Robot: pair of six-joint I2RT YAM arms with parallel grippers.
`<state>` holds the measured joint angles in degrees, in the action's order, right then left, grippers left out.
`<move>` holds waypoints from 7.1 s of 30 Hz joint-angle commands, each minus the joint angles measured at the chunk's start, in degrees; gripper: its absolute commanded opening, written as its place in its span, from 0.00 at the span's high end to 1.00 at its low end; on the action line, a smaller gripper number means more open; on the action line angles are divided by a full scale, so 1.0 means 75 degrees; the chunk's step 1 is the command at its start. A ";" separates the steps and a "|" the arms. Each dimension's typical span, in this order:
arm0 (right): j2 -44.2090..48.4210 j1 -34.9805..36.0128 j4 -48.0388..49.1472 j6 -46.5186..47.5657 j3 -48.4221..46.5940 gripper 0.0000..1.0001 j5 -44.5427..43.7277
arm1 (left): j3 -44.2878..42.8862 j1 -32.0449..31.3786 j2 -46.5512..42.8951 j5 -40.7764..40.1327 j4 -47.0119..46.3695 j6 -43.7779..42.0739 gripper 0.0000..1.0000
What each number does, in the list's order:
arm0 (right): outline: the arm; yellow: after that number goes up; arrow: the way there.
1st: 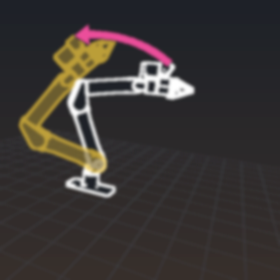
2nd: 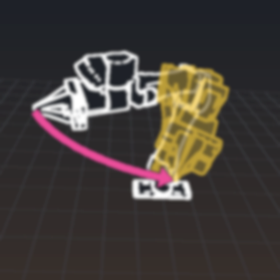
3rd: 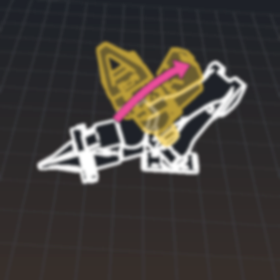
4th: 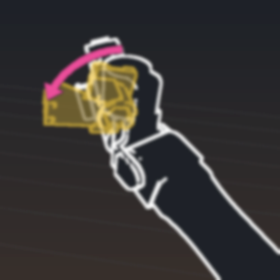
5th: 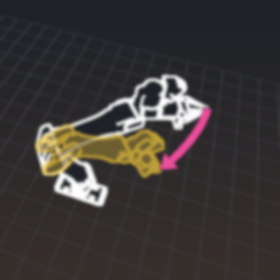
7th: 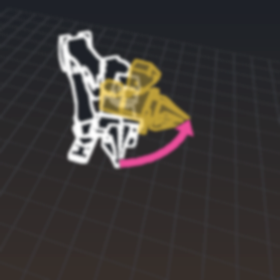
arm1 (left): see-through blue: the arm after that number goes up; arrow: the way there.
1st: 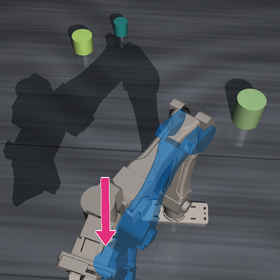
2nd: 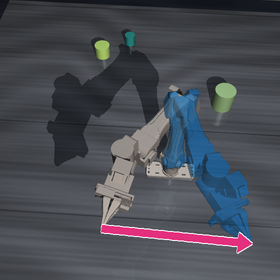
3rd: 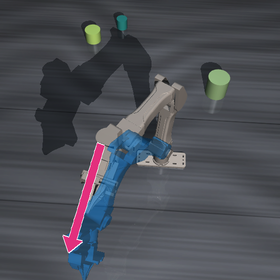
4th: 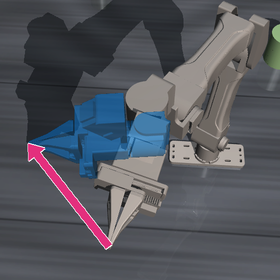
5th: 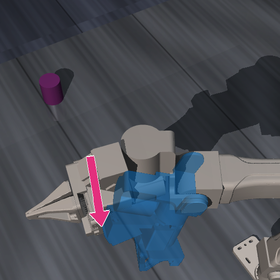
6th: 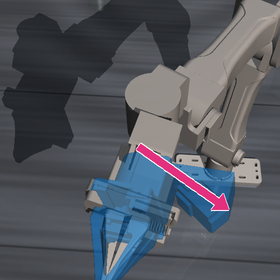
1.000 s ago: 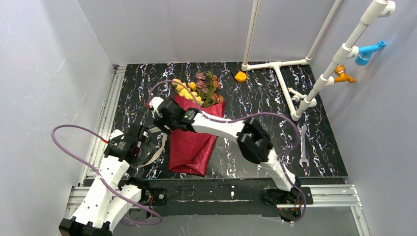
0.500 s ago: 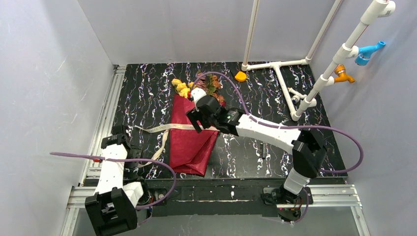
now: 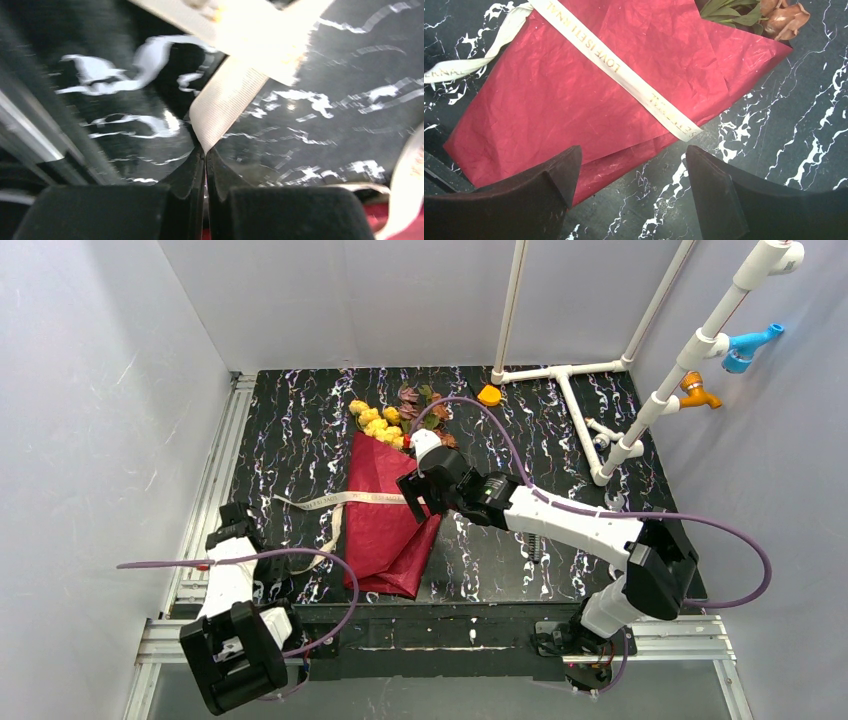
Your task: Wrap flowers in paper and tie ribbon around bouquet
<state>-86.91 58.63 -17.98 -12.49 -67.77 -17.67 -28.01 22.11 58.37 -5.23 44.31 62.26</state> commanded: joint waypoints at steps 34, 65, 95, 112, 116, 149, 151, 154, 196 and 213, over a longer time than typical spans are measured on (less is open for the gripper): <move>0.1999 -0.0343 0.0057 -0.2210 0.1449 0.07 -0.2489 | -0.5451 -0.7249 0.3502 0.0698 -0.1907 -0.5204 0.02; 0.1060 -0.0435 0.0048 -0.1901 0.1258 0.07 -0.0851 | -0.1984 -0.3063 0.1913 -0.0680 -0.1149 -0.3383 0.14; 0.1256 -0.0614 -0.0219 -0.1379 0.1042 0.05 -0.1687 | -0.4217 -0.3307 0.1214 0.2766 -0.1389 -0.4352 1.00; 0.0880 -0.1051 0.1541 0.1482 0.1432 0.26 0.1490 | -0.8612 -0.6059 0.5581 0.4109 -0.0966 -0.4174 1.00; -0.0465 -0.1222 0.1511 0.2309 0.0848 0.39 0.2076 | -0.9005 -0.6099 0.6377 0.3912 -0.0729 -0.3949 1.00; -0.1455 -0.1302 0.0934 0.2803 0.0144 0.91 0.1596 | -0.9170 -0.6313 0.7317 0.3397 -0.0826 -0.3879 1.00; -0.1175 -0.1302 0.1080 0.2884 0.0323 0.94 0.1843 | -0.9379 -0.6381 0.7539 0.3017 -0.0769 -0.3704 1.00; -0.0894 -0.1303 0.1264 0.2978 0.0513 0.97 0.2139 | -0.9563 -0.6478 0.7778 0.2418 -0.0758 -0.3385 1.00; -0.2083 -0.1348 0.0959 0.1725 -0.0329 0.64 0.0817 | -0.9017 -0.6868 0.7109 0.3369 0.0432 -0.3895 0.51; -0.1371 -0.1458 -0.0322 0.1818 -0.0738 0.48 0.1042 | -0.9686 -0.6821 0.7243 0.2977 0.1191 -0.3879 0.36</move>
<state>-100.62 48.71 -16.47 1.54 -70.15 -10.33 -97.78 -28.73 115.61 16.36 49.01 33.23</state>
